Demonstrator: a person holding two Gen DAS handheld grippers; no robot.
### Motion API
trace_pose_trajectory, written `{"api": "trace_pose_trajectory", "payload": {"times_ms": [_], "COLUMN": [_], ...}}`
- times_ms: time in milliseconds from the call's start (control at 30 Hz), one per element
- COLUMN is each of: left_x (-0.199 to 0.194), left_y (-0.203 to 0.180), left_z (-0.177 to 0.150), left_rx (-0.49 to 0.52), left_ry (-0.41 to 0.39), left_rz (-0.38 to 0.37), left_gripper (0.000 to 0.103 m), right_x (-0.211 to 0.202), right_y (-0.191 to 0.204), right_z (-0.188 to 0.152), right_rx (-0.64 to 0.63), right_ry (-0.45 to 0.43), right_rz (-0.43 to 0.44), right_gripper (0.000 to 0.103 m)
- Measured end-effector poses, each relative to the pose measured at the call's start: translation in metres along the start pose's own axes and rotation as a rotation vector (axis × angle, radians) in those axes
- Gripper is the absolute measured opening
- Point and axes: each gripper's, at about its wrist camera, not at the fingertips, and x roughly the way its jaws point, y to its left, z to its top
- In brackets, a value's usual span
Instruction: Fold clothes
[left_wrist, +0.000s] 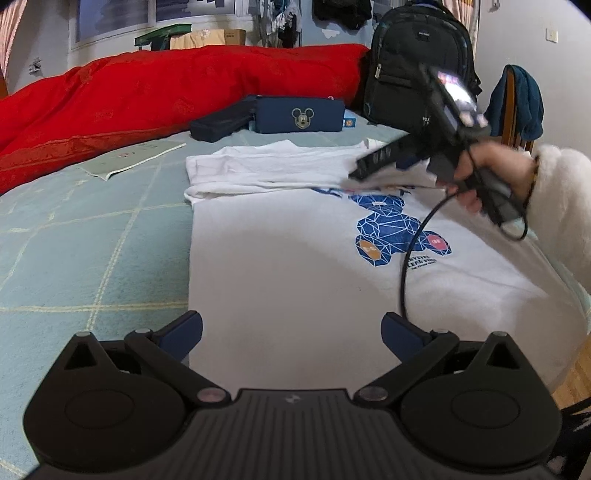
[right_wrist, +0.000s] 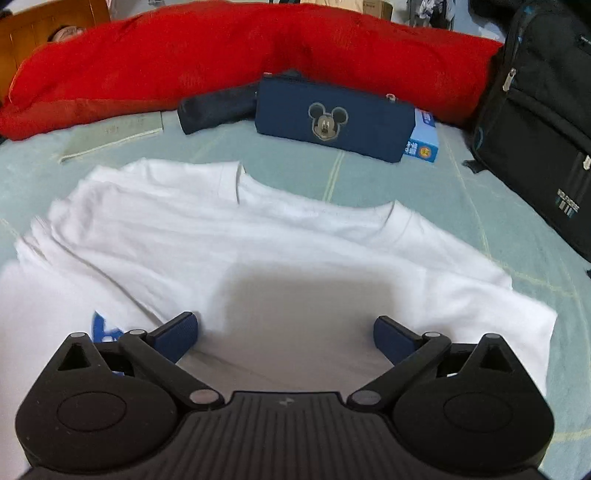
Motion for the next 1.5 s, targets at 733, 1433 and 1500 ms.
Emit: {"api": "trace_pose_trajectory", "payload": {"times_ms": [733,1433,1500], "left_x": [-0.014,-0.016,-0.016], "left_y": [0.007,0.016,0.016], "left_z": [-0.011,-0.019,-0.02], "left_rx": [0.048,0.021,0.019], "left_ry": [-0.029,-0.037,-0.035], "left_rz": [0.013,0.017,0.016], "left_gripper": [0.102,0.102,0.102], "right_x": [0.022,0.052,0.057], "right_y": [0.09,0.183,0.189], "right_z": [0.072,0.072,0.073], "right_rx": [-0.046,-0.314,-0.347], "right_ry": [-0.015,-0.026,0.003], "right_rz": [0.128,0.21,0.18], "right_gripper": [0.103,0.103,0.103]}}
